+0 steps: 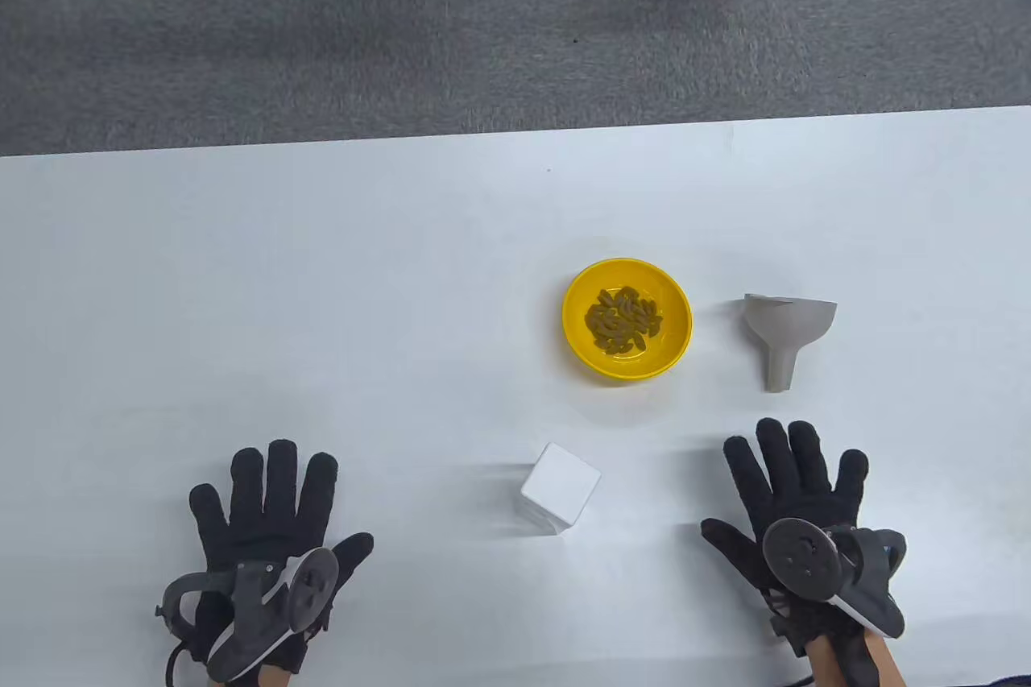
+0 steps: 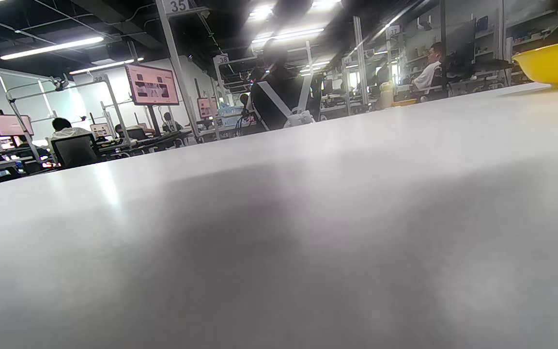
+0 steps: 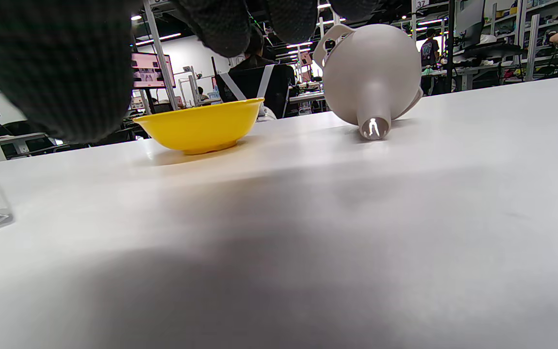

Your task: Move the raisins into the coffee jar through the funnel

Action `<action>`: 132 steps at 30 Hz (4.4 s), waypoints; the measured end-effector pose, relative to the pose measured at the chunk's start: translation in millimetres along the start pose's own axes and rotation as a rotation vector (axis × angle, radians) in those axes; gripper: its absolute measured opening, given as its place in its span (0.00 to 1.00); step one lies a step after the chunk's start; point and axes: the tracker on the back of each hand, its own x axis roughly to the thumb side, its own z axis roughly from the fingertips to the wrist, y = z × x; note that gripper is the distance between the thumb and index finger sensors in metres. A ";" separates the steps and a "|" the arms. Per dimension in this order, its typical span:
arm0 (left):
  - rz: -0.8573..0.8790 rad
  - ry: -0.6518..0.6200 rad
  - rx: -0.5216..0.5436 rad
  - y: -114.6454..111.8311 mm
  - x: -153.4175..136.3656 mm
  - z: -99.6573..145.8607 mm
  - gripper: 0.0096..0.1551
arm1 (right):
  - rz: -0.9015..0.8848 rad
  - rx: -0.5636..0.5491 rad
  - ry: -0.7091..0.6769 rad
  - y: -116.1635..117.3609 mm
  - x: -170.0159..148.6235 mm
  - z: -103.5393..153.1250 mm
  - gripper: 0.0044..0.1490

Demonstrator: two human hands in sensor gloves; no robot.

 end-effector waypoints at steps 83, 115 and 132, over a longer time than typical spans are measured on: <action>0.049 -0.036 0.040 2.6 0.7 4.1 0.55 | -1.049 0.354 0.043 42.1 98.8 -43.5 0.58; 0.499 -0.111 -0.058 54.5 38.9 -38.2 0.54 | -1.572 0.466 -0.079 27.7 78.6 -34.3 0.59; 1.386 -0.588 -0.223 46.0 150.2 -72.9 0.55 | -1.510 0.579 -0.087 41.2 99.3 -26.6 0.58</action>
